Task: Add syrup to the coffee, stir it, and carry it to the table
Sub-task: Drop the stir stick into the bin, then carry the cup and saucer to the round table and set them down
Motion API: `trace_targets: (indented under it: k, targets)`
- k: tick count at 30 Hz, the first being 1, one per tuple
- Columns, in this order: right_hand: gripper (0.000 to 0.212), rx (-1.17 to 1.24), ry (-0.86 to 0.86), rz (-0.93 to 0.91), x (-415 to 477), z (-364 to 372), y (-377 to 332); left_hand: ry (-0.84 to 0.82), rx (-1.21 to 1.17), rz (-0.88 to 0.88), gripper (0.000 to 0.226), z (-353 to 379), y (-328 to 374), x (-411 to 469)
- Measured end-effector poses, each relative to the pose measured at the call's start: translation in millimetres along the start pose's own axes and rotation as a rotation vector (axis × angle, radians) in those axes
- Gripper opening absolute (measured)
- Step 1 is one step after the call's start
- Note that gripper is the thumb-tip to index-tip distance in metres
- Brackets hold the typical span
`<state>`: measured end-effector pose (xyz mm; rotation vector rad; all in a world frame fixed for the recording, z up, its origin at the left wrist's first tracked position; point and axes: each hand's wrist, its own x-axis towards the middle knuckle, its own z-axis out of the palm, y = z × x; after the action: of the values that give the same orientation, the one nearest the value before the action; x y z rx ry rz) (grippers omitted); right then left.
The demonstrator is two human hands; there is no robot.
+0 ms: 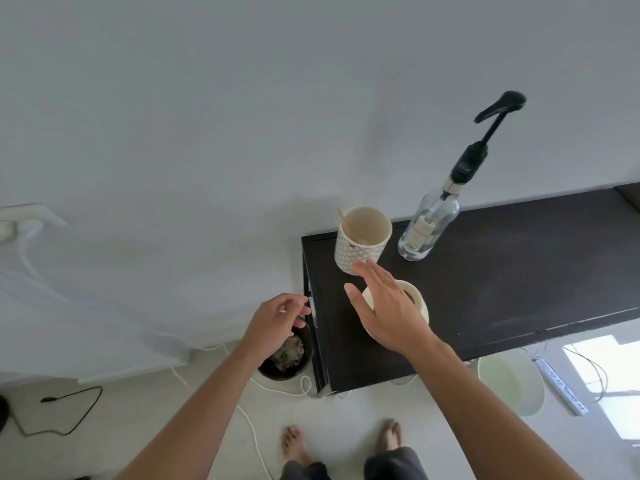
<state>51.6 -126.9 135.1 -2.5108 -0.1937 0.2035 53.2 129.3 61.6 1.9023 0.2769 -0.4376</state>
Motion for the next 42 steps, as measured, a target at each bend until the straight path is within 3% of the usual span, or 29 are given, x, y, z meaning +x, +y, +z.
trace_targets:
  k: [8, 12, 16, 21, 27, 32, 35, 39, 42]
  targets:
    - [0.063, 0.082, -0.008, 0.19, -11.0, -52.2, 73.6, -0.07, 0.076, 0.126, 0.036, 70.1, 42.6, -1.0]
    - [0.095, 0.19, -0.105, 0.229, -13.5, -70.4, 111.7, -0.071, 0.131, 0.172, 0.057, 98.8, 51.0, -8.9]
    - [0.119, 0.183, -0.321, 0.213, -10.8, -78.5, 146.0, -0.045, 0.196, 0.208, 0.082, 122.0, 54.5, -12.2]
    - [0.156, 0.073, -0.559, 0.12, -4.3, -69.2, 179.7, -0.045, 0.309, 0.241, 0.085, 142.2, 59.9, -11.6]
    - [0.144, -0.09, -0.493, -0.01, 5.3, -50.8, 198.7, 0.019, 0.311, 0.237, 0.086, 153.8, 63.6, -12.2]
    - [0.133, -0.082, -0.443, -0.071, 5.0, -46.1, 210.9, 0.011, 0.309, 0.208, 0.088, 159.3, 66.2, -14.8]
    - [0.134, -0.05, -0.467, -0.072, 8.7, -46.8, 213.6, 0.001, 0.305, 0.155, 0.1, 158.6, 67.7, -16.5]
    - [0.13, 0.079, -0.567, 0.009, 16.1, -57.3, 218.4, 0.144, 0.152, 0.054, 0.099, 164.2, 70.1, -23.0]
    - [0.104, 0.198, -0.58, 0.079, 18.5, -69.6, 219.0, 0.279, 0.025, -0.048, 0.107, 173.8, 68.6, -27.8]
